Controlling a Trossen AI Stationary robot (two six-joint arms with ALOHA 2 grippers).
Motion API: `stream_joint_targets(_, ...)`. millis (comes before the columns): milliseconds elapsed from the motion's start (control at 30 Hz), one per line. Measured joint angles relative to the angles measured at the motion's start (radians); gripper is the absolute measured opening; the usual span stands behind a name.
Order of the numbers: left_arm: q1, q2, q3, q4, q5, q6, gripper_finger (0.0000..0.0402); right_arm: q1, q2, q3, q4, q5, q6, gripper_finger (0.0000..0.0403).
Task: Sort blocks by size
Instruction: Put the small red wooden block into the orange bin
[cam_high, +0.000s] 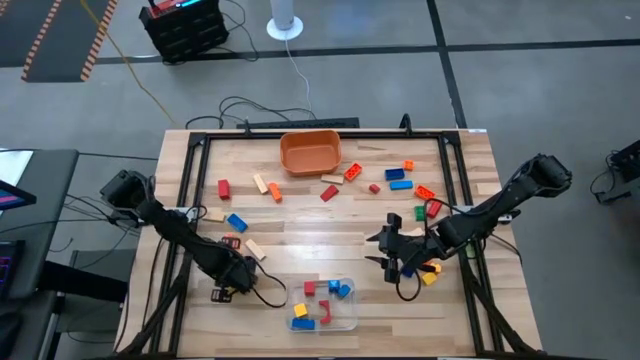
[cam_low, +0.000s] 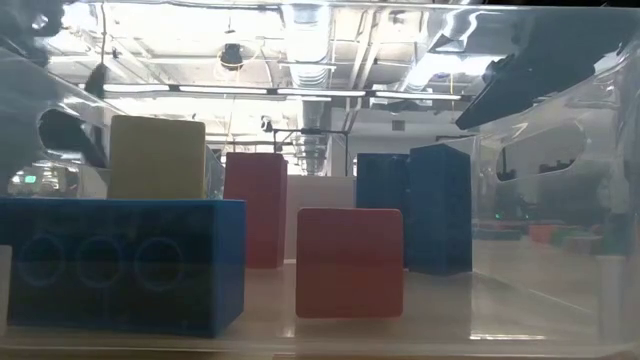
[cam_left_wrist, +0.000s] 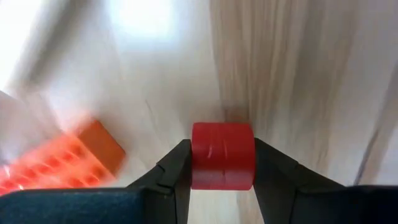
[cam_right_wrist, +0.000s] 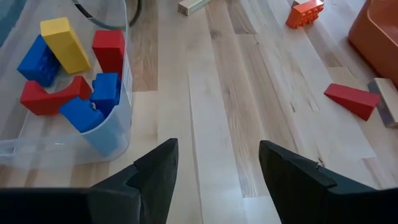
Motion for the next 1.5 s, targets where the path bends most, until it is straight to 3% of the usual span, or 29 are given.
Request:
stream_joint_targets(400,0.078,-0.001,0.337,0.016,-0.230,0.059,0.0123,0.000,0.000,0.000,-0.007,0.000,0.007,0.0255)
stream_joint_targets(533,0.101,-0.001,0.391,0.019,-0.281,0.089,0.0123,0.005,0.000,0.000,-0.007,0.000,0.007,0.0255)
stream_joint_targets(600,0.126,-0.001,0.400,0.027,-0.361,0.105,0.0123,-0.001,0.000,0.000,-0.007,0.001,0.002,0.0255)
stream_joint_targets(733,0.261,-0.001,0.400,0.027,-0.446,0.188,0.0123,-0.037,0.000,0.000,0.006,0.002,-0.026,0.0255)
stream_joint_targets(967,0.651,0.000,0.394,0.142,-0.351,0.495,0.0123,-0.084,0.000,0.000,0.013,0.003,-0.050,0.0255)
stream_joint_targets(1167,0.961,0.006,0.393,0.363,-0.153,0.669,0.0123,-0.117,0.000,0.000,0.051,0.004,-0.087,0.0255)
stream_joint_targets(1367,1.135,0.108,0.394,0.507,0.011,0.757,0.0123,-0.158,0.000,0.000,0.062,0.002,-0.118,0.0255)
stream_joint_targets(1500,1.172,0.220,0.409,0.507,0.016,0.801,0.0123,-0.189,0.000,0.000,0.064,-0.004,-0.129,0.0255)
